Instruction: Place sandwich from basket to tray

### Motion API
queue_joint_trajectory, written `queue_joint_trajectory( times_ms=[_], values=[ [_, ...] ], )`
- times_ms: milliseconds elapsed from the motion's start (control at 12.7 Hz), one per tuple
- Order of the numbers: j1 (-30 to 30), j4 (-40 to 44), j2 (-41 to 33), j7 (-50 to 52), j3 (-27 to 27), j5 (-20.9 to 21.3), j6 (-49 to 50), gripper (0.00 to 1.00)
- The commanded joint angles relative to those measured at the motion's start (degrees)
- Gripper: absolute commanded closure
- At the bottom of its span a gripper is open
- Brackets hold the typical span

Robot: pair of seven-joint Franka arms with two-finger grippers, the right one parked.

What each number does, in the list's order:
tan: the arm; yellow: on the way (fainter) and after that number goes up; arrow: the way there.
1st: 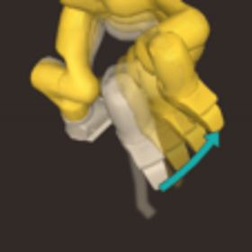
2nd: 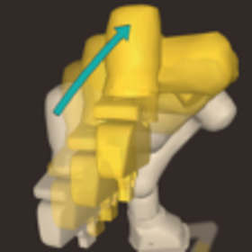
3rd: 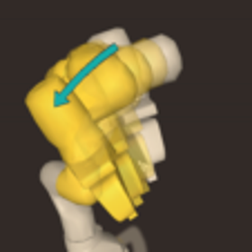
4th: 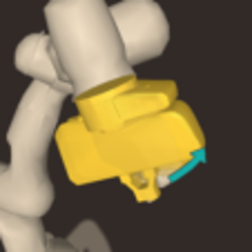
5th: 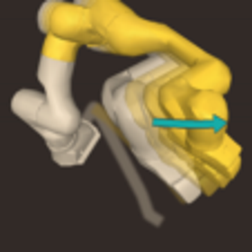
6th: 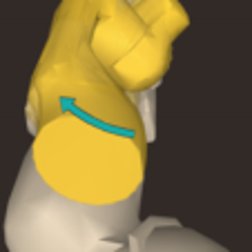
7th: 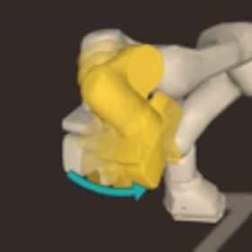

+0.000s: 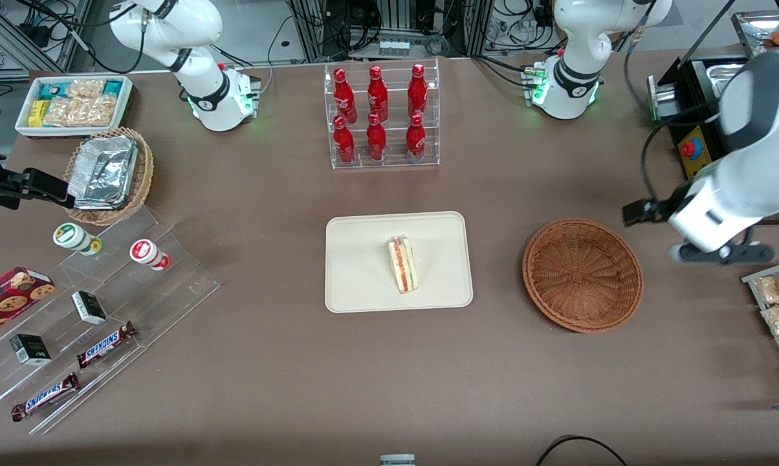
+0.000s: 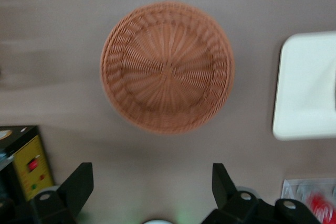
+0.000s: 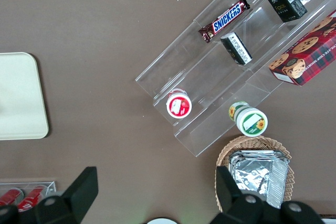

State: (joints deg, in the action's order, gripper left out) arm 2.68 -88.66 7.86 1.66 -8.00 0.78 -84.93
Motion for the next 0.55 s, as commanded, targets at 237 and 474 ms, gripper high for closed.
queue_joint_trajectory(
  times_ms=[237,474],
  values=[
    [5.14,0.32,-8.73,-6.84,-1.76,-2.01,10.74,0.00],
    [5.14,2.53,-9.26,-6.75,-1.40,-1.48,12.34,0.00]
  ],
)
